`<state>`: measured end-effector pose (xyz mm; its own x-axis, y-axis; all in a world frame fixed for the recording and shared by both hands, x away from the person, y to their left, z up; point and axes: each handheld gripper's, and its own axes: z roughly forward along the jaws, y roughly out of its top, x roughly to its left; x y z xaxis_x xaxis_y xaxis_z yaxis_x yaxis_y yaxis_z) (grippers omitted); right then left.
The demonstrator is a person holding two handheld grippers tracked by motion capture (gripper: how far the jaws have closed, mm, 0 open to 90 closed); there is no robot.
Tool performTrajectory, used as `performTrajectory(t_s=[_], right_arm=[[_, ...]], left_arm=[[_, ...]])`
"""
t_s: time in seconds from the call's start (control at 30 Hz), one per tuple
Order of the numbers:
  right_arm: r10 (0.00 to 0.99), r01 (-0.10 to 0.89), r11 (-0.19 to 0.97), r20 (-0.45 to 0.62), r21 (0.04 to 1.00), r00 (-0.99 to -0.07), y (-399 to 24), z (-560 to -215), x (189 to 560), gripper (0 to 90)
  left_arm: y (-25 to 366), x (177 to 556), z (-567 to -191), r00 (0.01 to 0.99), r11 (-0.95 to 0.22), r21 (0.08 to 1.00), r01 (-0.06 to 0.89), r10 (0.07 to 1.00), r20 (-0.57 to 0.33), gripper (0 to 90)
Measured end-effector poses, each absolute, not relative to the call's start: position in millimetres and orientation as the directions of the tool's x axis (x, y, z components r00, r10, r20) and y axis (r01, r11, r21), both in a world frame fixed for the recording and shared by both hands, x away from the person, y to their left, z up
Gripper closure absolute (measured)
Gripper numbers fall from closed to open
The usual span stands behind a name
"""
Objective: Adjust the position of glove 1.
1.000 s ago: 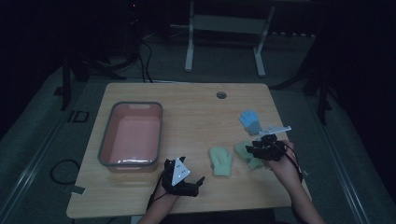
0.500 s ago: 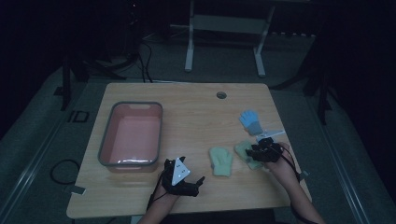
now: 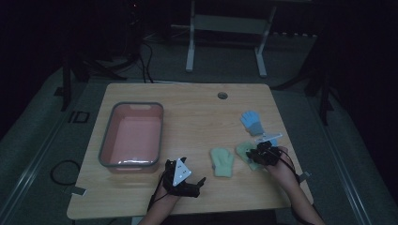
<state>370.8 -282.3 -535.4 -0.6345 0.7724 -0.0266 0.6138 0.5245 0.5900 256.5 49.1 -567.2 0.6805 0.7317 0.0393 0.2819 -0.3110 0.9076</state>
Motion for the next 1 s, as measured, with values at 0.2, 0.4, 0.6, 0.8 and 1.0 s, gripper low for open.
performTrajectory(t_s=[0.2, 0.4, 0.6, 0.8, 1.0], right_arm=[[0.83, 0.65, 0.438, -0.002, 0.621, -0.557, -278, -519, 363, 86.1], [0.875, 0.653, 0.354, 0.01, 0.669, -0.484, -271, -488, 346, 86.2], [0.921, 0.666, 0.255, 0.034, 0.701, -0.389, -266, -478, 331, 86.2], [0.947, 0.691, 0.184, 0.062, 0.699, -0.315, -267, -483, 323, 86.2], [0.961, 0.716, 0.16, 0.057, 0.68, -0.269, -267, -501, 318, 86.1]], left_arm=[[48, 256, -567, 0.68, -0.321, 0.906, 0.274, 0.731, 0.053, 1.7], [48, 256, -567, 0.68, -0.321, 0.907, 0.272, 0.732, 0.054, 1.7], [48, 256, -567, 0.677, -0.322, 0.906, 0.276, 0.734, 0.055, 1.7], [50, 254, -567, 0.689, -0.312, 0.908, 0.278, 0.724, 0.038, 1.7], [51, 254, -567, 0.691, -0.307, 0.907, 0.288, 0.722, 0.025, 1.7]])
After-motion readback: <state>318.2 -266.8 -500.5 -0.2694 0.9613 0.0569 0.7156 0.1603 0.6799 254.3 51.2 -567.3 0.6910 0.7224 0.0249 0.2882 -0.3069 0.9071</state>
